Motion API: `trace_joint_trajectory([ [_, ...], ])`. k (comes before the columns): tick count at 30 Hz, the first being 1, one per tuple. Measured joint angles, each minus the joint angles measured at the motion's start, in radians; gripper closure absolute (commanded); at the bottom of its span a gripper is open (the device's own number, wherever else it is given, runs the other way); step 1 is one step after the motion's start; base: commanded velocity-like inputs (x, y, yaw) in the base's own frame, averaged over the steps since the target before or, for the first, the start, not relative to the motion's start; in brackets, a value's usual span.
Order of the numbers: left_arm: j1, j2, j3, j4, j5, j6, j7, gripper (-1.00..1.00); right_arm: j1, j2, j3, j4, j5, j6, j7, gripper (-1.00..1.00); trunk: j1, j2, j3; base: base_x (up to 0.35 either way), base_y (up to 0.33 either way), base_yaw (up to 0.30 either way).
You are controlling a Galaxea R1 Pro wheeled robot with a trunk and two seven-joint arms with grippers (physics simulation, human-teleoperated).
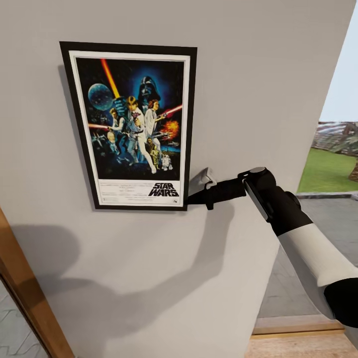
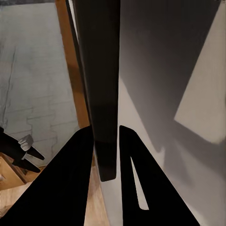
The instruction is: Pick up the poster from the kitchen countertop and hang it on one of the wall nails in the kitchen.
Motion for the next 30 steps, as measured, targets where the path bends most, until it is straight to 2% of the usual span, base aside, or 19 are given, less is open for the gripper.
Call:
trace_joint_trajectory([
  [30,0.0,0.0,0.001,0.0,0.0,0.0,0.0,-1.0,0.0,0.0,-0.001,0.001,-0.003,0.0,0.002,1.0,0.0,0.0,0.0,0.003,0.0,0.0],
])
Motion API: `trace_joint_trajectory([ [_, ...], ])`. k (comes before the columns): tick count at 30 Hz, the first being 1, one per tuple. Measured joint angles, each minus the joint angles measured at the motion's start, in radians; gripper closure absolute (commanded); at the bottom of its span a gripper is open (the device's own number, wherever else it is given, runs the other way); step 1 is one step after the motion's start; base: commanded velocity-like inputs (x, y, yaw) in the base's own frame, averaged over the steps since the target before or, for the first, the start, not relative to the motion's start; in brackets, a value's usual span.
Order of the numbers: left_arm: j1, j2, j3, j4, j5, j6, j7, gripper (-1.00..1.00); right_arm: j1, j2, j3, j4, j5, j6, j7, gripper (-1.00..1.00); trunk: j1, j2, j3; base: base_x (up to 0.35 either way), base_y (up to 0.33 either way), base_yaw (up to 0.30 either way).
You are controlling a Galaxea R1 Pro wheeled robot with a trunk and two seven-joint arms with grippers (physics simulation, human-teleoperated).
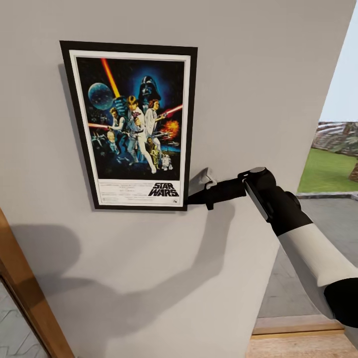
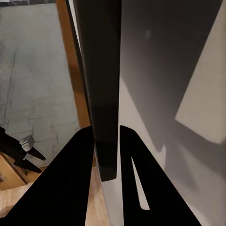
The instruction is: Pick up the poster from the kitchen countertop and hang it on one of the wall nails in the kitchen.
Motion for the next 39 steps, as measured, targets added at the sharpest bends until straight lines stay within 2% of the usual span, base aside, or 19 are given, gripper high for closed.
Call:
trace_joint_trajectory([
  [6,0.0,0.0,0.0,0.0,0.0,0.0,0.0,-1.0,0.0,0.0,-0.001,0.0,0.0,-0.001,0.02,1.0,0.0,0.0,0.0,0.029,0.0,0.0],
  [39,0.0,0.0,0.0,0.0,0.0,0.0,0.0,-1.0,0.0,0.0,-0.001,0.003,-0.002,-0.005,0.021,1.0,0.0,0.0,0.0,0.0,0.0,0.0],
])
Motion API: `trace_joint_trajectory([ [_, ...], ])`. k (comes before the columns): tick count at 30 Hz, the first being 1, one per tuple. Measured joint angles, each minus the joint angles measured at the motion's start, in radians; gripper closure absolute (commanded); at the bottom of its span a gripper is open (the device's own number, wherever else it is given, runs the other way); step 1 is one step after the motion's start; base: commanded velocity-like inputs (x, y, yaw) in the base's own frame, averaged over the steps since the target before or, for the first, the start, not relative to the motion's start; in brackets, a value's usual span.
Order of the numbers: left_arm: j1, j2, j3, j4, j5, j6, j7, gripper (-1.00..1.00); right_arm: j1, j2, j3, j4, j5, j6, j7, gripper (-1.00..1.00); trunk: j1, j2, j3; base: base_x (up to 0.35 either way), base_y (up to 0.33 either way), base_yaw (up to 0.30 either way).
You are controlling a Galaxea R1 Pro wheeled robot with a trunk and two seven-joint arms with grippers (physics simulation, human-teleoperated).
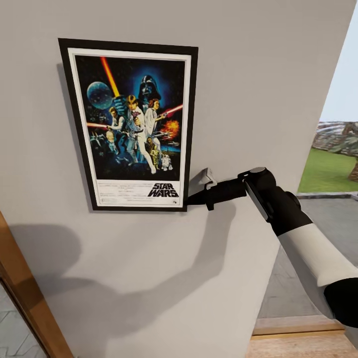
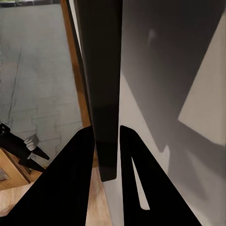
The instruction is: Pick up the poster from the kitchen countertop and hang it on one of the wall nails in the kitchen.
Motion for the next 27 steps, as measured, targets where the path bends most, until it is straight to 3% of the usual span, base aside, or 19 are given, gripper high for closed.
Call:
trace_joint_trajectory([
  [18,0.0,0.002,0.001,0.0,0.0,0.0,0.0,-1.0,0.0,0.0,0.0,-0.001,0.002,-0.013,0.037,1.0,0.0,0.0,0.0,0.018,0.0,0.0],
  [22,0.0,0.001,0.0,0.001,0.0,0.0,0.0,-1.0,0.0,0.0,0.001,0.001,0.004,-0.004,-0.029,1.0,0.001,0.001,0.0,-0.152,0.0,0.0],
  [27,0.0,0.001,0.0,0.0,0.0,0.0,0.0,-1.0,0.0,0.0,0.0,0.001,0.01,0.002,-0.035,1.0,0.001,0.001,0.0,-0.075,0.0,0.0],
])
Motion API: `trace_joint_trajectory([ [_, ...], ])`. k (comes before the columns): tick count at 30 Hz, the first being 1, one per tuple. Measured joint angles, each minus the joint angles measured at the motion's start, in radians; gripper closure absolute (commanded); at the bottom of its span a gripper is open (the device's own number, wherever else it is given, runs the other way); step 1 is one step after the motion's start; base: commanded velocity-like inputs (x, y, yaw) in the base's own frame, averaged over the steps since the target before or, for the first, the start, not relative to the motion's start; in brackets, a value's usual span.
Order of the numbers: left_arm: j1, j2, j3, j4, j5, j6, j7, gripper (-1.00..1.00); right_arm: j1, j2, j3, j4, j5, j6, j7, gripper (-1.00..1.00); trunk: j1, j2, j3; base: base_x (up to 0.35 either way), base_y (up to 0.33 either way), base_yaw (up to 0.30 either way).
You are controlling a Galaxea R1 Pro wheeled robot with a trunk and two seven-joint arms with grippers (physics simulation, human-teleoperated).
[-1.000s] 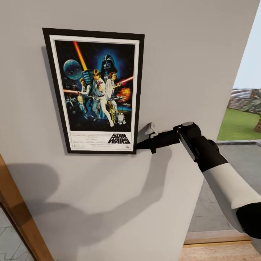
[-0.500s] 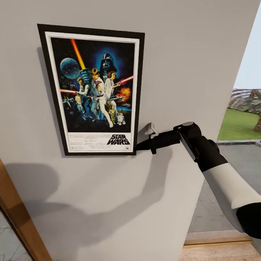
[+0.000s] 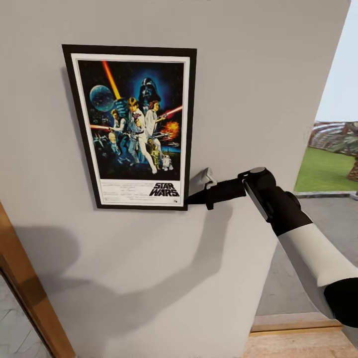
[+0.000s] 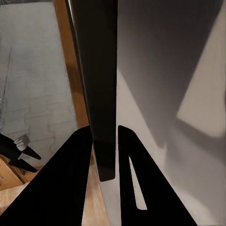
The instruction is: Pick up the poster from the kitchen countertop and hang it on one of the wall nails in the kitchen.
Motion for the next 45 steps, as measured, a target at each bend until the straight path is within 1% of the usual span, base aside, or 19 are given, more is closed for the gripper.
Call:
trace_joint_trajectory([
  [18,0.0,0.0,0.0,0.0,0.0,0.0,0.0,-1.0,0.0,0.0,0.001,0.0,0.0,0.001,-0.001,1.0,0.0,0.0,0.0,-0.003,0.0,0.0],
  [28,0.0,0.001,0.001,0.0,0.0,0.0,0.0,-1.0,0.0,0.001,0.0,0.033,0.0,0.003,0.0,1.0,0.0,0.0,0.0,0.0,0.0,0.0],
  [45,0.0,0.002,0.0,0.0,0.0,0.0,0.0,-1.0,0.0,0.001,0.0,0.036,0.0,0.003,0.001,1.0,0.0,0.0,0.0,0.0,0.0,0.0],
])
